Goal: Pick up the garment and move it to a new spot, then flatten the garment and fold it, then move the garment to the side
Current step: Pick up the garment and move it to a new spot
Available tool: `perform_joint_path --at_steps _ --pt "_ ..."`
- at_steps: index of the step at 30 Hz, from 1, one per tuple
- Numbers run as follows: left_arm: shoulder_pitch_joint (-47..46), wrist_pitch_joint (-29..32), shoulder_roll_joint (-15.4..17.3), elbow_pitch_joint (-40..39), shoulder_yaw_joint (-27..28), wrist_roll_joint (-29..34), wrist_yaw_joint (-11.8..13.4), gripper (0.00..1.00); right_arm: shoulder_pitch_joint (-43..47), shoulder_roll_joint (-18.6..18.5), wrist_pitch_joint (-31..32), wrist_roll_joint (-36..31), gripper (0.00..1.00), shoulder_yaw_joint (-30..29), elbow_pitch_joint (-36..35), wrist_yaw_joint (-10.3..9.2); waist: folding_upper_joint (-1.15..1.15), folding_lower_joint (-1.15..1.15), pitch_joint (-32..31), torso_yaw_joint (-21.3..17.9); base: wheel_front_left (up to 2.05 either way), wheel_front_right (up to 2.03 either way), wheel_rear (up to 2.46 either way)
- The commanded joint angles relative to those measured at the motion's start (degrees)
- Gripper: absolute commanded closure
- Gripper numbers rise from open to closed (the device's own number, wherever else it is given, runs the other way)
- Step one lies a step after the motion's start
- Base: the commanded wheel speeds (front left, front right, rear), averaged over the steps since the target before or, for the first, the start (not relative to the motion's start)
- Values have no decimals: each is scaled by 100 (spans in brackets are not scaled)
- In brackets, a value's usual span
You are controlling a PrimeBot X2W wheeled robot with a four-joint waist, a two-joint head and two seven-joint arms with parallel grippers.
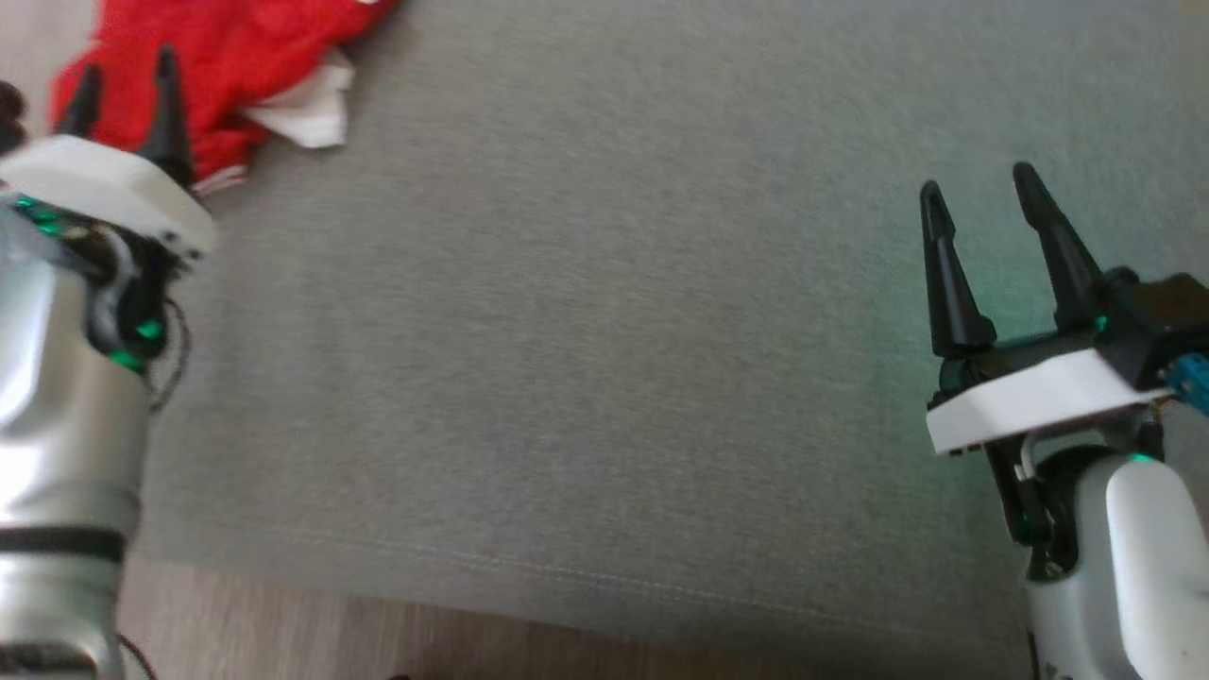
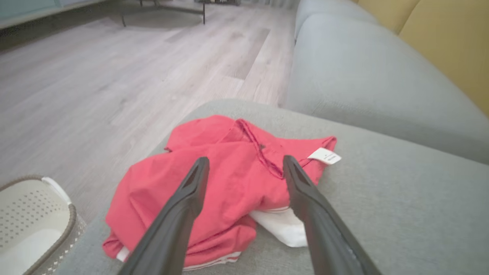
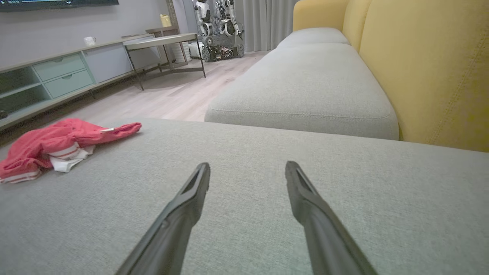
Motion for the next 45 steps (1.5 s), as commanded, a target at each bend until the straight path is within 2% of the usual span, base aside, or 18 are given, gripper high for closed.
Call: perform_joint_path --at_steps 1,7,14,15,16,21,25,31,32,33,37,41,45 --pt "-290 17 366 83 233 -17 -46 0 -137 -11 14 -41 0 169 -238 -4 0 -2 336 -364 0 0 0" --pt "-961 263 558 1760 144 -8 -309 0 -247 -11 82 -109 0 228 -314 -4 0 -2 537 -745 0 0 0" --pt "-1362 533 631 2783 18 12 -462 2 -203 -11 133 -58 0 148 -448 -4 0 -2 708 -857 0 0 0" --pt "-1402 522 628 2847 -7 20 -490 89 -202 -11 134 -54 0 138 -453 -4 0 -2 719 -852 0 0 0" --pt "-1435 496 627 2897 -31 30 -516 100 -205 -11 136 -53 0 125 -457 -4 0 -2 729 -839 0 0 0" --pt "-1562 11 581 2932 -89 11 -659 100 -262 -11 135 -57 0 71 -463 -4 0 -2 708 -703 0 0 0" --pt "-1645 -623 618 2777 -104 -11 -721 100 -331 -11 79 -62 0 59 -441 -4 0 -2 616 -611 0 0 0" --pt "-1457 -935 718 2313 41 -43 -741 100 -322 -11 -65 -18 0 -18 -304 -4 0 -2 298 -561 0 0 0" --pt "-1394 -941 761 2082 128 -30 -729 100 -314 -11 -88 -18 0 -37 -285 -4 0 -2 244 -554 0 0 0" --pt "-1136 -945 818 1498 343 54 -629 100 -296 -11 -144 -11 0 -65 -243 -4 0 -2 119 -555 0 0 0" --pt "-235 -947 799 232 768 316 -390 100 -195 -11 -232 28 0 -75 -95 -4 0 -2 -224 -606 0 0 0" --pt "898 -948 644 -1065 1033 591 -134 100 -9 -11 -303 78 0 -82 66 -4 0 -2 -629 -649 0 0 0" --pt "2027 -939 421 -2143 1075 682 158 100 256 -11 -363 192 0 -116 214 -4 0 -2 -1050 -669 0 0 0"
